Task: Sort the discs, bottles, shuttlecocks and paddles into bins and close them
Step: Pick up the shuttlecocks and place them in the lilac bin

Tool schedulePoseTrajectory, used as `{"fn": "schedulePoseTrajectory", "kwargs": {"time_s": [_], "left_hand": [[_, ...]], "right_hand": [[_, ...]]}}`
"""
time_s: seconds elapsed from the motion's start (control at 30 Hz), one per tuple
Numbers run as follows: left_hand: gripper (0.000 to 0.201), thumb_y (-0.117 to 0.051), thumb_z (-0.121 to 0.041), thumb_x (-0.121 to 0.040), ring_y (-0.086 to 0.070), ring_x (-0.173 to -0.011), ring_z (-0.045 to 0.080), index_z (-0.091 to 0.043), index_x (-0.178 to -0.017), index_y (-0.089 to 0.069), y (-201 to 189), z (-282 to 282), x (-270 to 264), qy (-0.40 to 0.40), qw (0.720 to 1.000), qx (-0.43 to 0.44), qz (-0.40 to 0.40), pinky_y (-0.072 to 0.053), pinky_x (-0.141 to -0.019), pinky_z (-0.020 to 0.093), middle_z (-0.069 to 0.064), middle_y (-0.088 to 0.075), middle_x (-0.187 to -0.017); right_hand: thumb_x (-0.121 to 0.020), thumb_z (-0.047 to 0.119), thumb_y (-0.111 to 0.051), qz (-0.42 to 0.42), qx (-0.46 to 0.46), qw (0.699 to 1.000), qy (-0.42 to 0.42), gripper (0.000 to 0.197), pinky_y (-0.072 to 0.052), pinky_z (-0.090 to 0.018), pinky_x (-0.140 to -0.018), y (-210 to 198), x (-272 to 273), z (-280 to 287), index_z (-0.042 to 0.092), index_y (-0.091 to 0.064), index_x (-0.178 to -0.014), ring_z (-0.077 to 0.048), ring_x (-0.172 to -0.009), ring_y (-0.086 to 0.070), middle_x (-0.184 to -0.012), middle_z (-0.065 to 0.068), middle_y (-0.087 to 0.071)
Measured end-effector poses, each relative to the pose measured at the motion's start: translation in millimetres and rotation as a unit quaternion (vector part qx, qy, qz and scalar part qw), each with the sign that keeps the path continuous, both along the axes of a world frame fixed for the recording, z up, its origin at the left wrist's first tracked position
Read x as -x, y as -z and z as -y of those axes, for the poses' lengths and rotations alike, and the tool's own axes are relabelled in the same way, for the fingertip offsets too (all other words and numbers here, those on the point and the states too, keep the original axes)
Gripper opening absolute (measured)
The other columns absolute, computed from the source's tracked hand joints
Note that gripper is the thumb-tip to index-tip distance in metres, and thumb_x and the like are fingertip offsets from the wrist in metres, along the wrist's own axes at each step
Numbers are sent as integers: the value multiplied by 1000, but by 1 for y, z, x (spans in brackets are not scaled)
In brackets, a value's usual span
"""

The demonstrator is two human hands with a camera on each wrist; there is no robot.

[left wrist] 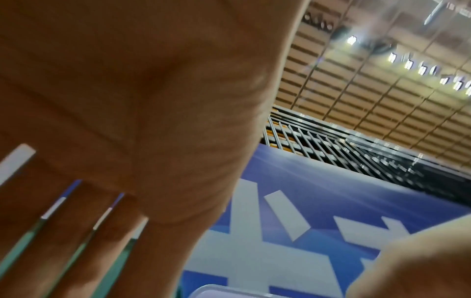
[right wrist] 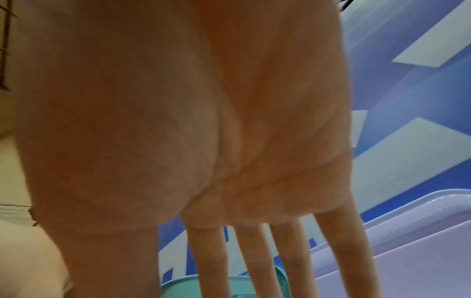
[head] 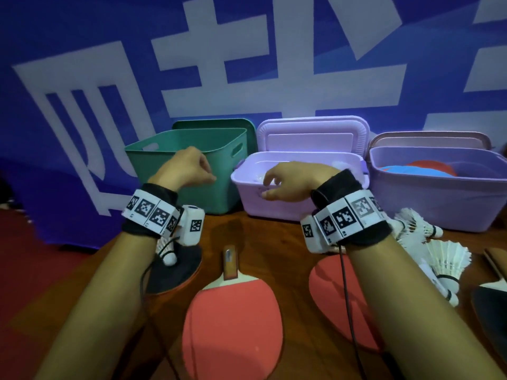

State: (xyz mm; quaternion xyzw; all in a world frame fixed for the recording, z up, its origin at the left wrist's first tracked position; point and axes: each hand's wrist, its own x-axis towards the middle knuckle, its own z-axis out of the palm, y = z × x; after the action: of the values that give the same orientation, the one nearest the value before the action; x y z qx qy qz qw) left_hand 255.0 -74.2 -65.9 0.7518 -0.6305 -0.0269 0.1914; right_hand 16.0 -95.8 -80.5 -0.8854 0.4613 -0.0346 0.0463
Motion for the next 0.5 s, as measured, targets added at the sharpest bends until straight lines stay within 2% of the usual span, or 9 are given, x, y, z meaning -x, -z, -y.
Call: {"fn": "schedulePoseTrajectory", "kwargs": {"time_s": [0.07,0.17,0.2,0.33,0.4,0.5], "left_hand": [[33,-83,-37,-81,-65,-97,22,-12,-100,-72,11,-15,-24,-62,994,-80,44,-52,-87,39,4,-71,-109],[58,-82,-50,-77,-60,-106,28,-13,-115,-60,29,-38,-52,-140,970,-170,100,-52,-88,43,7,-63,-121],[59,-81,-52,-77,-61,-105,27,-13,-114,-59,35,-45,-58,-152,965,-189,99,-52,-86,43,7,-63,-120],[36,-80,-43,-81,-63,-83,18,-16,-96,-62,49,-69,-66,-140,963,-224,56,-49,-69,34,1,-67,-93],[28,-82,-37,-81,-64,-81,17,-16,-91,-66,51,-76,-60,-117,970,-202,70,-48,-68,32,1,-69,-88],[21,-80,-32,-84,-62,-75,15,-18,-80,-65,47,-79,-37,-78,987,-128,55,-44,-60,30,2,-68,-84]], "right_hand": [[-96,50,-54,-13,6,1000,-9,48,-38,-32,-95,2,-11,-9,24,-55,-137,-22,-126,-51,-141,0,-54],[-95,53,-55,-15,1,999,-35,53,-40,-35,-104,3,-23,-23,25,-51,-140,-22,-127,-50,-143,1,-53],[-95,54,-55,-22,-5,999,-42,52,-40,-36,-105,3,-25,-28,27,-51,-139,-21,-127,-50,-141,2,-53],[-94,59,-52,-44,-15,998,-52,53,-40,-41,-108,-2,-23,-47,31,-51,-140,-20,-128,-50,-142,4,-52],[-94,60,-52,-33,-18,998,-47,54,-39,-40,-109,-9,-14,-55,31,-51,-140,-19,-128,-50,-144,5,-51],[-94,59,-52,-10,-22,1000,-21,53,-38,-37,-109,-22,12,-64,32,-51,-139,-17,-126,-51,-144,7,-51]]}}
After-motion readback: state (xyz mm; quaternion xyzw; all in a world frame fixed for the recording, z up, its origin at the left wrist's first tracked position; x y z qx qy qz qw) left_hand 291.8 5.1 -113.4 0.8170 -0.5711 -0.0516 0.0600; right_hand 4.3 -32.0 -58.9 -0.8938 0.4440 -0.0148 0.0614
